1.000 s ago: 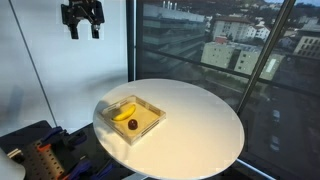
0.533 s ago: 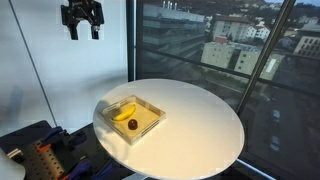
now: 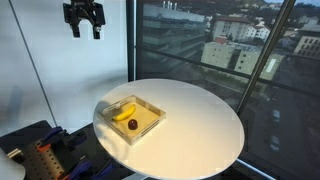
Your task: Move the banana from the tray to the table
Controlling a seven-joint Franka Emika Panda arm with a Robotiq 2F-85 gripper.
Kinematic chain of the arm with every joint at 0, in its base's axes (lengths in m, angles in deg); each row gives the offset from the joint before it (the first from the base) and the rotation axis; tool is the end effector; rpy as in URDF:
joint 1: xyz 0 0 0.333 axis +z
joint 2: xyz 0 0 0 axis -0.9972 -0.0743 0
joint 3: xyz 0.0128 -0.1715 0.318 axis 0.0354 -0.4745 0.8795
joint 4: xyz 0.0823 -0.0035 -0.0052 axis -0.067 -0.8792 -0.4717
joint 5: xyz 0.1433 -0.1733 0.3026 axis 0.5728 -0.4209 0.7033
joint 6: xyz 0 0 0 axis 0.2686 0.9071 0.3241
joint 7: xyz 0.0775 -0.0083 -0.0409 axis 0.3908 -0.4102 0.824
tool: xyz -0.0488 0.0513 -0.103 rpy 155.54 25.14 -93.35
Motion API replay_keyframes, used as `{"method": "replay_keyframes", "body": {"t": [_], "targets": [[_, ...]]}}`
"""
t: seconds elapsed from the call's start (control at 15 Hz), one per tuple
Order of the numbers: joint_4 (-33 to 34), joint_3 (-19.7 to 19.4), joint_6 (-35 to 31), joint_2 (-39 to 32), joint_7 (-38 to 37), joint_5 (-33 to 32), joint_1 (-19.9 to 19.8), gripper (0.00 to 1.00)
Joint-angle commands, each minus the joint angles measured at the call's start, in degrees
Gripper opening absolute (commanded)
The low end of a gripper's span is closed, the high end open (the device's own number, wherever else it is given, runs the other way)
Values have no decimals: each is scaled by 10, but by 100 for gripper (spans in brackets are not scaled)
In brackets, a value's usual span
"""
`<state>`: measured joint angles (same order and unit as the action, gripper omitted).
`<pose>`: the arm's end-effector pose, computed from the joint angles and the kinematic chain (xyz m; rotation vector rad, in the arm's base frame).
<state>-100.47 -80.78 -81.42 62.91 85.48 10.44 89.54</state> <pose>0.3154 0.0240 0.5699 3.0311 0.3913 -0.1385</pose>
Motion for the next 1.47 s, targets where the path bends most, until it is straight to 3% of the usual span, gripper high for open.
{"method": "replay_keyframes", "body": {"t": [0.0,0.73,1.4], "targets": [[5,-16,-32,-4,7,31,8,100],[10,-19,-141,-48,18,89,18,100],[24,-16,-180,-121,17,90,16,100]]}}
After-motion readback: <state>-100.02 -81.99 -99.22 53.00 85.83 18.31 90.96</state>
